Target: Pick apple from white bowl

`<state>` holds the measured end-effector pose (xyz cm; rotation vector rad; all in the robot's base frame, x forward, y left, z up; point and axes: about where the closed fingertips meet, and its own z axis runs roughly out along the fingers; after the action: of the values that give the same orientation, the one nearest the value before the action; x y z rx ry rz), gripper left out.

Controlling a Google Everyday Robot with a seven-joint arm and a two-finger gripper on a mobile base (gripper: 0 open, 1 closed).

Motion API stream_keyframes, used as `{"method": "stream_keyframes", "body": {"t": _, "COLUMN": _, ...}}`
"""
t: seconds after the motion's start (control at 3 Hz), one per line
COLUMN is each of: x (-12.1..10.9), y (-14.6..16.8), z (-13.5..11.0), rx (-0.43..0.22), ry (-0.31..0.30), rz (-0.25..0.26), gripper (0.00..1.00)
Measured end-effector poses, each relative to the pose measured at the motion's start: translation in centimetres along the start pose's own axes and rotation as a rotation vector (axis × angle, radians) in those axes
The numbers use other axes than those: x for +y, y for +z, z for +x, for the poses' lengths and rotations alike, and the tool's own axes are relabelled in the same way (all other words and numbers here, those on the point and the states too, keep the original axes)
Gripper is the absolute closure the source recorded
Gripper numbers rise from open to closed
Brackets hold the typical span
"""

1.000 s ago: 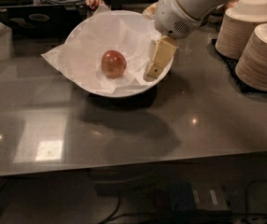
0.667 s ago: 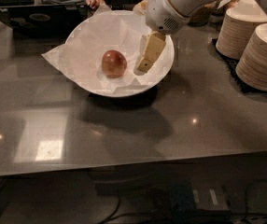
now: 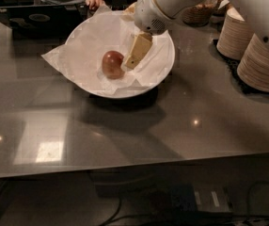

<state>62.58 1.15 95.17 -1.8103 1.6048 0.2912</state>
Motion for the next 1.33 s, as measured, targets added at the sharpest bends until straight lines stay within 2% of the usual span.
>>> {"method": "stream_keyframes", "body": {"t": 0.33, "x": -0.2, "y": 1.8, "z": 0.6, "rx": 0.001, "ry": 0.017, "rz": -0.017, "gripper": 0.13}}
{"method": "stream_keyframes", "body": {"t": 0.67, "x": -0.3, "y": 3.2, "z": 1.4, "rx": 0.004, "ry": 0.035, "rz": -0.028, "gripper": 0.1}}
{"method": "stream_keyframes", "body": {"t": 1.33, "x": -0.3, "y": 5.7, "z": 2.4, "rx": 0.003, "ry": 0.06, "rz": -0.056, "gripper": 0.15}}
